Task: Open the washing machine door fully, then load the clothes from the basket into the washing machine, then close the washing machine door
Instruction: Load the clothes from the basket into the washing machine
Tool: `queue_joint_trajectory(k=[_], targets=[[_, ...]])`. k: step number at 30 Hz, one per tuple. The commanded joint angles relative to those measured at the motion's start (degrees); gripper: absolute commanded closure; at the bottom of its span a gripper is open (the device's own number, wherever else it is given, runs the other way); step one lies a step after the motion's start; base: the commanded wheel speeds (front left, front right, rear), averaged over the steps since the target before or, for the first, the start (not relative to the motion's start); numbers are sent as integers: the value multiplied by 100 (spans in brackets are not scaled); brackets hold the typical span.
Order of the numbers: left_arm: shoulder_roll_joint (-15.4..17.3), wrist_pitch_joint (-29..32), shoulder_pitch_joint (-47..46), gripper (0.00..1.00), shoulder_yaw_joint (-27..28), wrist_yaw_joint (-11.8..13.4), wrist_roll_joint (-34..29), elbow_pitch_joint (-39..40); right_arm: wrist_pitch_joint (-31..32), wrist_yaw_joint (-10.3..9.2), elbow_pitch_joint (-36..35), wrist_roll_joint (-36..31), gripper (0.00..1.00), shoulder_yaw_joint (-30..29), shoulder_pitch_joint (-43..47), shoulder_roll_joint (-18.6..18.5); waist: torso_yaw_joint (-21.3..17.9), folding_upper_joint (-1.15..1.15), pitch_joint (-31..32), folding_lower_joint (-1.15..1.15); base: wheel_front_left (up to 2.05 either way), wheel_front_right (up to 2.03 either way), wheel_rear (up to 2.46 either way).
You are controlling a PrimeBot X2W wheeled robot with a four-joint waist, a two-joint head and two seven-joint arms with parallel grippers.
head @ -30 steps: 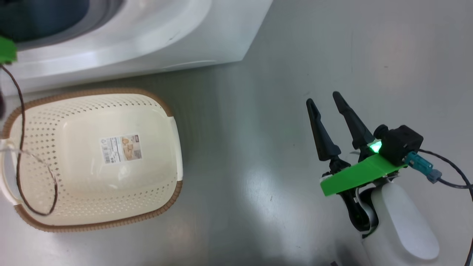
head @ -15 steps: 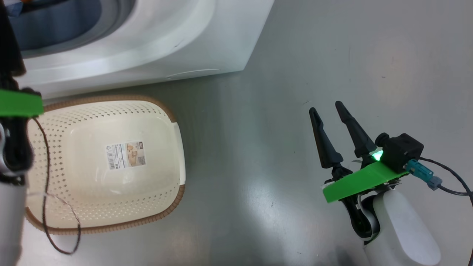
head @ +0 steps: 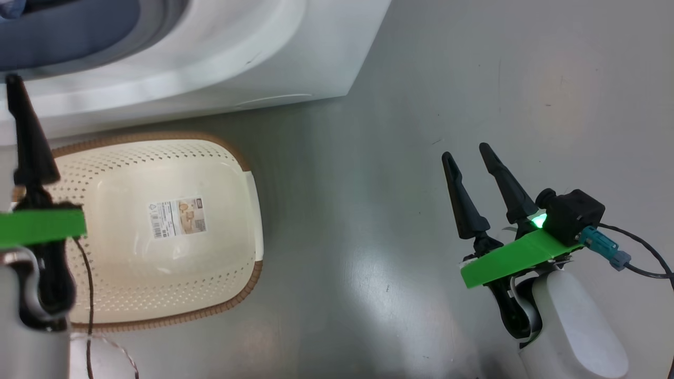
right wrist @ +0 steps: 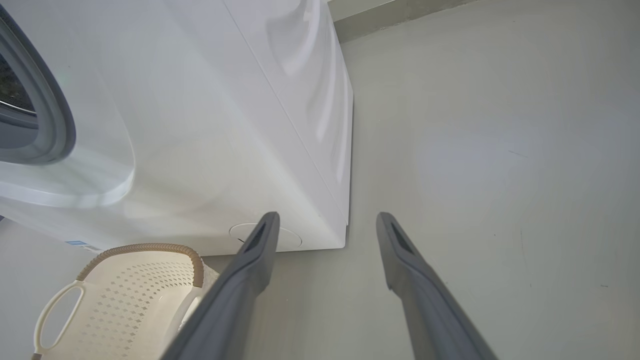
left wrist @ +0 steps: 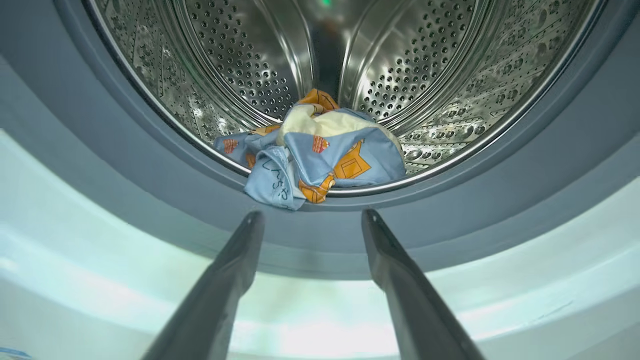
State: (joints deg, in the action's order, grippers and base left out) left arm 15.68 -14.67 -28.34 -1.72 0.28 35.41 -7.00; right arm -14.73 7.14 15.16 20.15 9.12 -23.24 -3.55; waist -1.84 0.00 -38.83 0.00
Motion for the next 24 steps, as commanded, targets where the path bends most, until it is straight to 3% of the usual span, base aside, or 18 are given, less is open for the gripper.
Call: queue_joint_trajectory(k=[1,16,24], targets=[[140,-32,229,0,265,-28,-143,200,-27,35,-117,-67,0,166,157,68,-1,0,-9,0,0,0,0],[-792,-32,1531,0,875,-463,-1163,203,-27,35,-82,-111,0,231,118,68,-42,0,-34,0,0,0,0],[-1013,-32,1751,0,1076,-543,-1586,116,-27,35,-41,-109,0,273,101,68,-51,0,8,0,0,0,0]])
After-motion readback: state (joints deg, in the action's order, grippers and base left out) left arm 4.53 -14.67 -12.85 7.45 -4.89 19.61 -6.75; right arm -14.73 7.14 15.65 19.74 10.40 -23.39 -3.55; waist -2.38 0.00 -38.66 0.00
